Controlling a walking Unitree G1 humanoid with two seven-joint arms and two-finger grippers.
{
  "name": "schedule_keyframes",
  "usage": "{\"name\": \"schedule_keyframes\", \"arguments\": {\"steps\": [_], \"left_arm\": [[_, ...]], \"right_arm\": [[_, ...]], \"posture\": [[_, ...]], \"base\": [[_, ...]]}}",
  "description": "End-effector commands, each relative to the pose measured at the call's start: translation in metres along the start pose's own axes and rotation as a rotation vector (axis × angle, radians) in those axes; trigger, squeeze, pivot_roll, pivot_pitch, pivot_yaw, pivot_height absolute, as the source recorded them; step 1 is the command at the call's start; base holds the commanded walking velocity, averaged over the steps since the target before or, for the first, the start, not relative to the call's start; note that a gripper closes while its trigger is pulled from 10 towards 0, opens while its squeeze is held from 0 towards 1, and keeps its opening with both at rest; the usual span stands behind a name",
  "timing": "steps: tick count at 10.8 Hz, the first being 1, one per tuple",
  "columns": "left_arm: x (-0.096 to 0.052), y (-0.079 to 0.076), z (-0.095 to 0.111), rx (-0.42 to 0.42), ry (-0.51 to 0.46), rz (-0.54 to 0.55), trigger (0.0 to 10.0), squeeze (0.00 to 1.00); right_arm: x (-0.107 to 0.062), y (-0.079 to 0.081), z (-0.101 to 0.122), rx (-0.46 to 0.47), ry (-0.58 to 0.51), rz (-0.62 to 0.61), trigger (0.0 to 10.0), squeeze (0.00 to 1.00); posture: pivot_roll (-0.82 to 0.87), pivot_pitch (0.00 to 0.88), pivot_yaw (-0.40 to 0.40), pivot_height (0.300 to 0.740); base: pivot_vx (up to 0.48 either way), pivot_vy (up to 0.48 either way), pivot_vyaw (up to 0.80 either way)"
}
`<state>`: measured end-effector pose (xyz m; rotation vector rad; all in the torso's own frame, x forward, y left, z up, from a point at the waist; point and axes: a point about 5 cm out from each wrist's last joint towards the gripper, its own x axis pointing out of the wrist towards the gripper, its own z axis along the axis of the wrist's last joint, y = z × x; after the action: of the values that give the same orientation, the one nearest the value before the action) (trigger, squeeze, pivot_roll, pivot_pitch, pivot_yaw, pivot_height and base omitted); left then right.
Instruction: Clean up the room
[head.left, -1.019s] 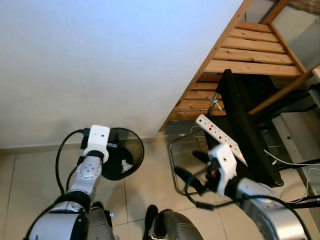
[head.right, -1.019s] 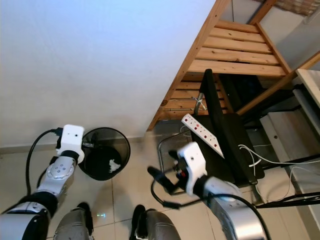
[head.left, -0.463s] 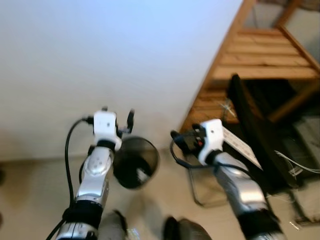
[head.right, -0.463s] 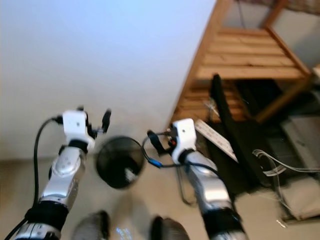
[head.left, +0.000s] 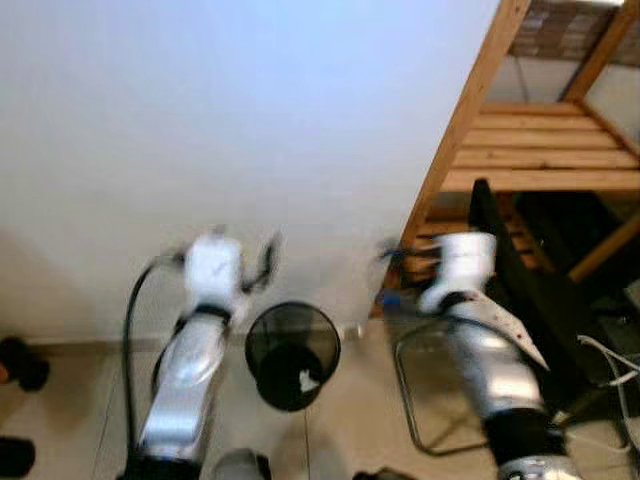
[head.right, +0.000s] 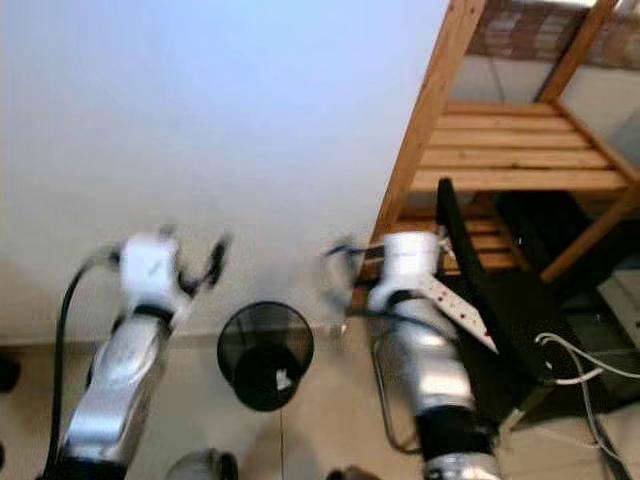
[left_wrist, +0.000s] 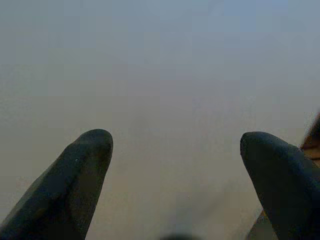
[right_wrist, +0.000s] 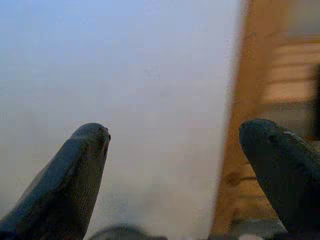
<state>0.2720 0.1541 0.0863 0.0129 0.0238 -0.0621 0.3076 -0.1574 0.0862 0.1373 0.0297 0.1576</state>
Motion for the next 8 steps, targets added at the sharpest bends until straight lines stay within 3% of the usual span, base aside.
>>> {"name": "schedule_keyframes", "arguments": {"steps": [1,2,4,8], "left_arm": [[0.005,0.001,0.000,-0.025,0.013,0.044,10.0,0.00],[0.015,0.001,0.010,-0.004,-0.011,0.047,10.0,0.00],[0.020,-0.004,0.019,0.049,-0.058,-0.004,10.0,0.00],[0.027,-0.013,0.018,0.074,-0.054,-0.013,10.0,0.00]], "right_arm": [[0.002,-0.007,0.011,0.018,-0.075,-0.067,10.0,0.16],[0.007,-0.010,0.009,0.033,-0.076,-0.107,10.0,0.16],[0.009,-0.006,0.002,0.015,-0.035,-0.074,10.0,0.15],[0.020,0.009,-0.002,-0.035,-0.003,0.007,10.0,0.14]], "posture": [[0.11,0.000,-0.056,0.740],[0.09,0.000,-0.056,0.740],[0.09,0.000,-0.062,0.740],[0.09,0.000,-0.070,0.740]], "base": [[0.000,0.000,0.00],[0.000,0.000,0.00],[0.000,0.000,0.00],[0.000,0.000,0.00]]}}
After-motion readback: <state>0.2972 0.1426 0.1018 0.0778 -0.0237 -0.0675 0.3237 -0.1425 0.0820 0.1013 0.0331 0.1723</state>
